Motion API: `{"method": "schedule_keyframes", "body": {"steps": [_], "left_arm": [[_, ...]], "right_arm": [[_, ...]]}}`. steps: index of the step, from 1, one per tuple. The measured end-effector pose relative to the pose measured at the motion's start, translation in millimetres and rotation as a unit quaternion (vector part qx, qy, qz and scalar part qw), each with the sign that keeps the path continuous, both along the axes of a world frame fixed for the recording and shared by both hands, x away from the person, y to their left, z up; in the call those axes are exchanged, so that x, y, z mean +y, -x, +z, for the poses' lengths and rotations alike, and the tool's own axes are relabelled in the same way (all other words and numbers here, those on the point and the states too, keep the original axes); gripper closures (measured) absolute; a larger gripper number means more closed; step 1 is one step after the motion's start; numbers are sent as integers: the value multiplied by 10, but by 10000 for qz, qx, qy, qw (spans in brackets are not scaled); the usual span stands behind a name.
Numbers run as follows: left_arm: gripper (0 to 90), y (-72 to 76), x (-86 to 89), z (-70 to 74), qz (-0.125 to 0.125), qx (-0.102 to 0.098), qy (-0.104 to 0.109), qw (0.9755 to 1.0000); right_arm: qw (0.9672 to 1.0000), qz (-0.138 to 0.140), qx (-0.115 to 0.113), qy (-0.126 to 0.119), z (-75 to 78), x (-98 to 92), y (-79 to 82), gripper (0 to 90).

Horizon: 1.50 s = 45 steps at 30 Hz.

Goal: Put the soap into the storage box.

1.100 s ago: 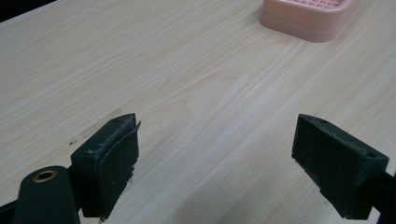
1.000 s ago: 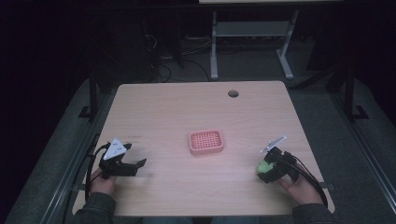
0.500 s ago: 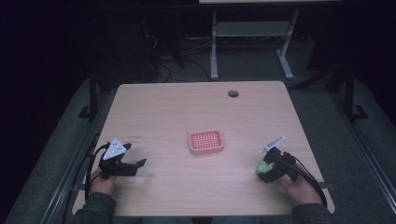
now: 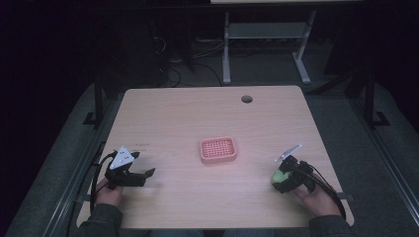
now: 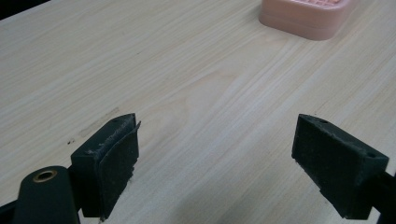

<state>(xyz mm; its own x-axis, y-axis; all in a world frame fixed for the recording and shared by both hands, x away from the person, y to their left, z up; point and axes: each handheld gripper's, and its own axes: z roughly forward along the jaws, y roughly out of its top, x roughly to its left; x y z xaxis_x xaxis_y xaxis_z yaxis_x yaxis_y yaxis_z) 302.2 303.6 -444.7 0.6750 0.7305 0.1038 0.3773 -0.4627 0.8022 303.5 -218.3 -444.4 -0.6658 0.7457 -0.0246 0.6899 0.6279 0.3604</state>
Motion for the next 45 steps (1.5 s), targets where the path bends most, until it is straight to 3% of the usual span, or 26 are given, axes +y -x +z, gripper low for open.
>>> {"method": "schedule_keyframes", "body": {"steps": [10,16,21,25,31,45], "left_arm": [[144,1,9,9,-7,-39,-14,10000],[144,4,11,11,-1,-52,12,10000],[144,8,8,14,1,-63,38,10000],[144,8,14,19,-18,-80,37,10000],[144,8,14,31,-22,-53,68,10000],[144,7,18,42,-43,-57,69,10000]], "right_arm": [[9999,162,11,30,7,-4,-9,258],[9994,316,-40,-123,95,14,-13,258],[9985,549,-79,16,214,180,-39,258],[9979,643,-70,-10,245,264,-81,258],[9962,870,-50,14,324,471,-213,258],[9929,1192,-32,35,478,759,-509,257]]}}
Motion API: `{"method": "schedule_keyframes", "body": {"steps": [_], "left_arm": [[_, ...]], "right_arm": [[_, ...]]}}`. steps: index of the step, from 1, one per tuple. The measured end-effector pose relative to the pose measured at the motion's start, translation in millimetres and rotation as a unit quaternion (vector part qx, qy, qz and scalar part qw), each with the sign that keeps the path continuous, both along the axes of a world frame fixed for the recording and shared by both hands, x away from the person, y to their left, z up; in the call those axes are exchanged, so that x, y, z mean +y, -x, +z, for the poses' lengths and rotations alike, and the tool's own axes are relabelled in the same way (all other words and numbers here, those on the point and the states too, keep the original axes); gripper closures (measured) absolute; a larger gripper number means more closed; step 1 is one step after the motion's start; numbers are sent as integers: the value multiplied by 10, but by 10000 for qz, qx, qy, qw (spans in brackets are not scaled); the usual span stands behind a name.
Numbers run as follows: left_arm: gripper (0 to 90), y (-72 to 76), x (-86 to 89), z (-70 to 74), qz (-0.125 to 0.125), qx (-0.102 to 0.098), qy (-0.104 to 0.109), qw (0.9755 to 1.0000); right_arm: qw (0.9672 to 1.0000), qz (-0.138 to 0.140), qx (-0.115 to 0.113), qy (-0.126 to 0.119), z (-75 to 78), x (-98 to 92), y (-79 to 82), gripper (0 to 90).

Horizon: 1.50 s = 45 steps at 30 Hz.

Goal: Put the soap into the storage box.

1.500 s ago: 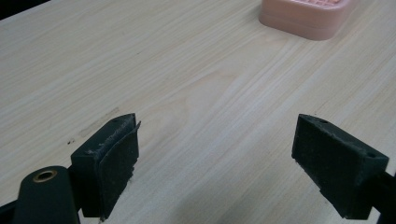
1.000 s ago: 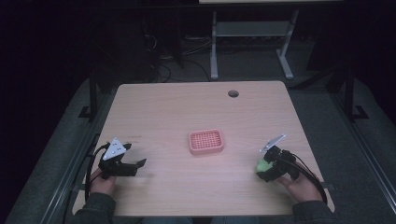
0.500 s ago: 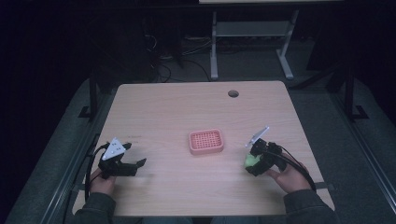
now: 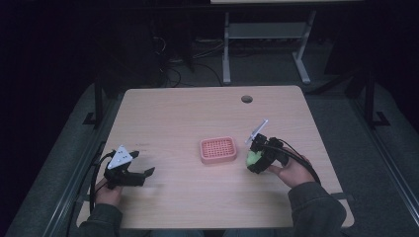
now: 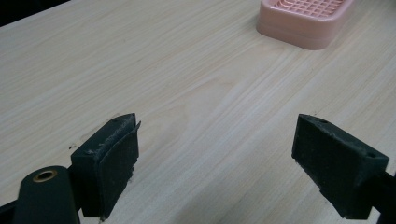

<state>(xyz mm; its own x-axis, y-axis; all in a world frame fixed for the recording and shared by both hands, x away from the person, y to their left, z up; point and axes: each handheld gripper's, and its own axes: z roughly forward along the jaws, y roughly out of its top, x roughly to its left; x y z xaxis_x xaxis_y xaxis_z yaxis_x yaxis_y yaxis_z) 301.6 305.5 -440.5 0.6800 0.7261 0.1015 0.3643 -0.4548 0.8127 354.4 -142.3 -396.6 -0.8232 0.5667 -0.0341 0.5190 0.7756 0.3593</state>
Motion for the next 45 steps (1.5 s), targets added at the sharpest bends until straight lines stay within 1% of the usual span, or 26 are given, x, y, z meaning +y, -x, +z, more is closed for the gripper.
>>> {"method": "schedule_keyframes", "body": {"steps": [1,2,6,8,11,13,16,19,23,25,28,29,30,32,33,34,37,40,45], "left_arm": [[144,0,0,0,0,0,0,10000],[144,-1,0,0,2,5,4,10000],[144,-3,2,0,-1,10,2,10000],[144,-4,-1,-4,19,24,45,10000],[144,-6,-1,-5,22,31,60,10000],[144,-2,2,-2,31,17,78,10000],[144,-7,11,-3,41,-14,116,9999],[144,-7,18,-1,69,-19,153,9999],[144,-8,23,-1,71,-21,160,9998],[144,-8,22,-2,69,-24,167,9998],[144,-11,21,-4,80,-12,168,9998],[144,-12,17,-7,88,-10,205,9998],[144,-10,17,-6,88,-13,205,9997],[144,-10,25,1,68,-37,164,9998],[144,-9,27,4,72,-30,163,9998],[144,-11,25,0,87,-21,226,9997],[144,-10,26,1,88,-30,222,9997],[144,-8,30,5,101,-34,227,9997],[144,-14,35,4,110,-27,226,9997]], "right_arm": [[10000,0,0,0,0,0,0,257],[10000,29,42,-47,10,24,-44,258],[9999,122,76,12,37,103,-118,257],[9998,162,110,-6,54,146,-152,257],[9998,188,89,37,73,194,-187,257],[9996,268,82,59,112,266,-235,257],[9995,310,65,39,156,327,-284,257],[9993,357,103,-71,185,376,-335,257],[9992,389,87,1,196,434,-383,257],[9990,434,108,-27,215,485,-420,257],[9990,436,98,-61,228,515,-443,257],[9989,455,99,-79,234,531,-454,257],[9989,458,83,-60,245,558,-462,257],[9986,529,36,-67,279,626,-475,257],[9986,529,36,-67,279,626,-475,257],[9984,553,25,-64,306,679,-479,257],[9980,632,-2,-85,333,745,-498,257],[9978,654,1,-75,355,802,-514,257],[9973,731,-62,-83,386,883,-527,257]]}}
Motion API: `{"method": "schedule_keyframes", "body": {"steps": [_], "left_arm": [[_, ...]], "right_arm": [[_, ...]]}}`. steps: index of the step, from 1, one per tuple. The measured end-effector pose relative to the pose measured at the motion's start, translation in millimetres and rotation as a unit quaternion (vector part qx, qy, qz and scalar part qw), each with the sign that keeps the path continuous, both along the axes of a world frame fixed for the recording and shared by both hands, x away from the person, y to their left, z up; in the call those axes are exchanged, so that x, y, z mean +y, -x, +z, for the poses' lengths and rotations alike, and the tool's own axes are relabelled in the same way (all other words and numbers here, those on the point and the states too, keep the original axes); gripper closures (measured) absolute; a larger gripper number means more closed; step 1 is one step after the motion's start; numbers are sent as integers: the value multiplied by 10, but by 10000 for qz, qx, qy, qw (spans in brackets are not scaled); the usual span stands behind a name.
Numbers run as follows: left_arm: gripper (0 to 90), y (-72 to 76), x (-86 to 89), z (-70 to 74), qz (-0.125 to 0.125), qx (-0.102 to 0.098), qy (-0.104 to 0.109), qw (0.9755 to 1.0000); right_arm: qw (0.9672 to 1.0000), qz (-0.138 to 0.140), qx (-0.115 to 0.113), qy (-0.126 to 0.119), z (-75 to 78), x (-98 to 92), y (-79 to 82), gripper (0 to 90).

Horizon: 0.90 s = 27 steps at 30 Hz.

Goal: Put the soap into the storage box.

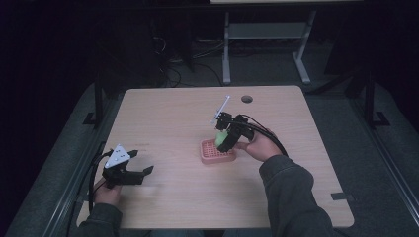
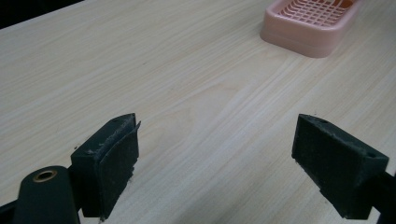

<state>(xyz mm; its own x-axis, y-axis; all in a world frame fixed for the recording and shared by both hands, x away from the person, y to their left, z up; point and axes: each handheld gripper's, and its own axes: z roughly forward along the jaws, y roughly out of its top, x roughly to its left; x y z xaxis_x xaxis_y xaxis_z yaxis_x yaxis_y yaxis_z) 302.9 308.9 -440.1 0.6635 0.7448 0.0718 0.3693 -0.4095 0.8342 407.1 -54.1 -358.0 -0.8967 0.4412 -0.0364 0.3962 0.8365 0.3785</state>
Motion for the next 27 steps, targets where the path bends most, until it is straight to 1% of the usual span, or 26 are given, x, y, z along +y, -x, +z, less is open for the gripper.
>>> {"method": "schedule_keyframes", "body": {"steps": [3,7,10,12,18,27], "left_arm": [[144,5,-3,3,-9,-22,11,10000],[144,3,0,4,-3,-8,40,10000],[144,4,-3,6,-16,-15,24,10000],[144,3,-1,7,-14,-29,21,10000],[144,1,-1,6,-13,-30,16,10000],[144,0,-7,4,-24,-20,26,10000]], "right_arm": [[10000,24,1,-24,-1,28,-8,257],[10000,50,46,5,-39,94,-22,257],[9999,64,83,-12,-67,152,-41,257],[9999,78,69,-11,-80,177,-51,257],[9999,68,110,-11,-127,221,-84,257],[9998,74,154,85,-192,263,-122,257]]}}
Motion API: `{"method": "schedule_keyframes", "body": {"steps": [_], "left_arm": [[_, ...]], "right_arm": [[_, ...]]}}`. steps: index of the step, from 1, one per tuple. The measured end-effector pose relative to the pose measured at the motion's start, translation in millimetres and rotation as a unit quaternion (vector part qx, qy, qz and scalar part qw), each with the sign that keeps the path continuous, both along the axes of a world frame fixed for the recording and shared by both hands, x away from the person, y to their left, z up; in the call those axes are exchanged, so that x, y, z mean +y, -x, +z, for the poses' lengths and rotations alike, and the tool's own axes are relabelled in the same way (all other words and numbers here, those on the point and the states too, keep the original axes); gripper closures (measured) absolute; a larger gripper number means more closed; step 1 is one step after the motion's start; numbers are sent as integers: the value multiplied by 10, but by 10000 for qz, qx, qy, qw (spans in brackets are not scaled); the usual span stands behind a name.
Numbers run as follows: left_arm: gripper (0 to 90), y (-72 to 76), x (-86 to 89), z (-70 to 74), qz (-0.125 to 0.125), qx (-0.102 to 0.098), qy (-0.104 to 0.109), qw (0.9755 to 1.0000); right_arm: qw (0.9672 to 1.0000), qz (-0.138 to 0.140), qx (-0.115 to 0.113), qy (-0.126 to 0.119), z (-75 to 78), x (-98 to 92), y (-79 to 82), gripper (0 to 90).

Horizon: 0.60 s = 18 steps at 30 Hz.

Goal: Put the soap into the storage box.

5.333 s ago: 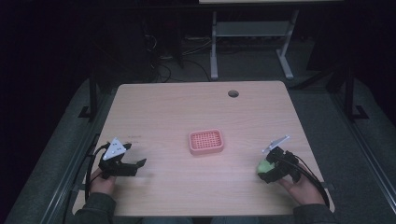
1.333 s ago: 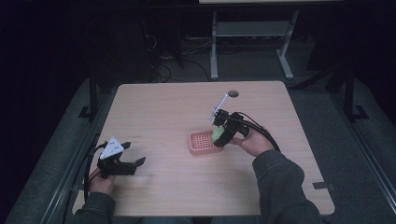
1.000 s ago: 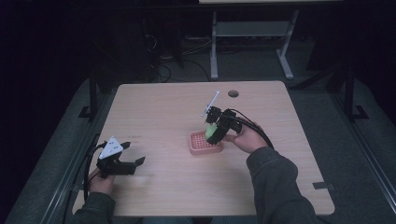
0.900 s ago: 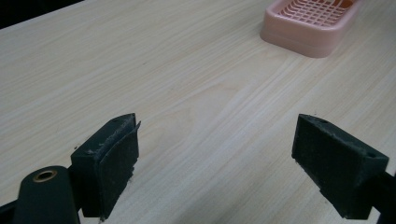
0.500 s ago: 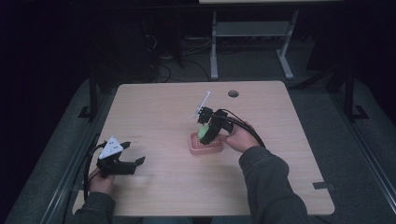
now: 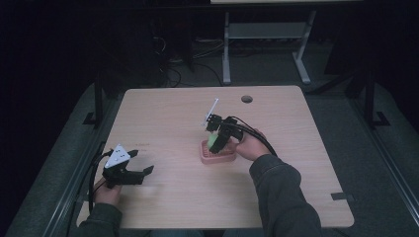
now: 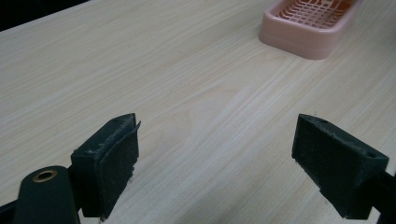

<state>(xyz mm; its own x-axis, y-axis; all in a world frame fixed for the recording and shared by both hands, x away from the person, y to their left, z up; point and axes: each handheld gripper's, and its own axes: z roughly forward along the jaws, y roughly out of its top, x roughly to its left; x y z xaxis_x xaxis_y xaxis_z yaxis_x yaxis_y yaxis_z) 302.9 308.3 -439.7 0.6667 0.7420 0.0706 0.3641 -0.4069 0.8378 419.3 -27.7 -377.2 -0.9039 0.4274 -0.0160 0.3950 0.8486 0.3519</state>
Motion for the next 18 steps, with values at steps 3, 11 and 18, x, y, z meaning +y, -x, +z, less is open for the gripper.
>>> {"method": "schedule_keyframes", "body": {"steps": [3,11,18], "left_arm": [[144,-1,-2,-3,-6,4,1,10000],[144,-4,-3,-7,-8,-7,8,10000],[144,-4,-10,-9,-19,-6,11,10000]], "right_arm": [[10000,-36,-5,42,-35,7,-30,257],[10000,-57,40,15,-92,28,-51,257],[9998,-135,85,72,-191,11,-89,257]]}}
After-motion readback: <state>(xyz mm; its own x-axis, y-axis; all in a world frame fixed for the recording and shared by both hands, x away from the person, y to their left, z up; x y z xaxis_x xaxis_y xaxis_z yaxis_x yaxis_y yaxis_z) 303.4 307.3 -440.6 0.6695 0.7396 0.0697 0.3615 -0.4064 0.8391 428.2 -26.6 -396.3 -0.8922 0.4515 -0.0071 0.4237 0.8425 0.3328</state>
